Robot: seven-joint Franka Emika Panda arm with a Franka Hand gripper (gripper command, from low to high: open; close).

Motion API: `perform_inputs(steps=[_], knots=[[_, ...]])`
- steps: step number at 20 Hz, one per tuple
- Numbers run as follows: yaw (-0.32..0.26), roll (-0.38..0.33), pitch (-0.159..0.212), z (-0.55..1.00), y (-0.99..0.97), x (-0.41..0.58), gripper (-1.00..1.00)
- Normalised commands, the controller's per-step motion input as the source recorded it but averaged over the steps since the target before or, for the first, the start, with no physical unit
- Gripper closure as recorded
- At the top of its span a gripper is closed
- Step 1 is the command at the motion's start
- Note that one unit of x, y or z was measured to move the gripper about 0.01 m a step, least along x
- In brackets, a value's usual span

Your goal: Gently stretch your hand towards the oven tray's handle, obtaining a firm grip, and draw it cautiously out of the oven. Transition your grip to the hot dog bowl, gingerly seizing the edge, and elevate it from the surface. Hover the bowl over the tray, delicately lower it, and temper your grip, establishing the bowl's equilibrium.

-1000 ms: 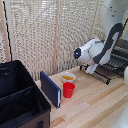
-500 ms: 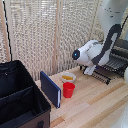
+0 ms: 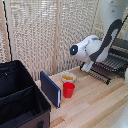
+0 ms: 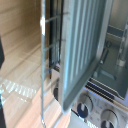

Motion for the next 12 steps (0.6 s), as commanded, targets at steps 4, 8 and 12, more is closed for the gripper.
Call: perform_inputs(steps=[4, 8, 12], knots=[[-0.129, 0.15, -0.004, 0.64, 0.28, 0.18, -1.0], [-0.16, 0.194, -0.017, 0.48, 0.4, 0.109, -1.0], [-0.16, 0.235, -0.006, 0.37, 0.42, 0.094, -1.0]])
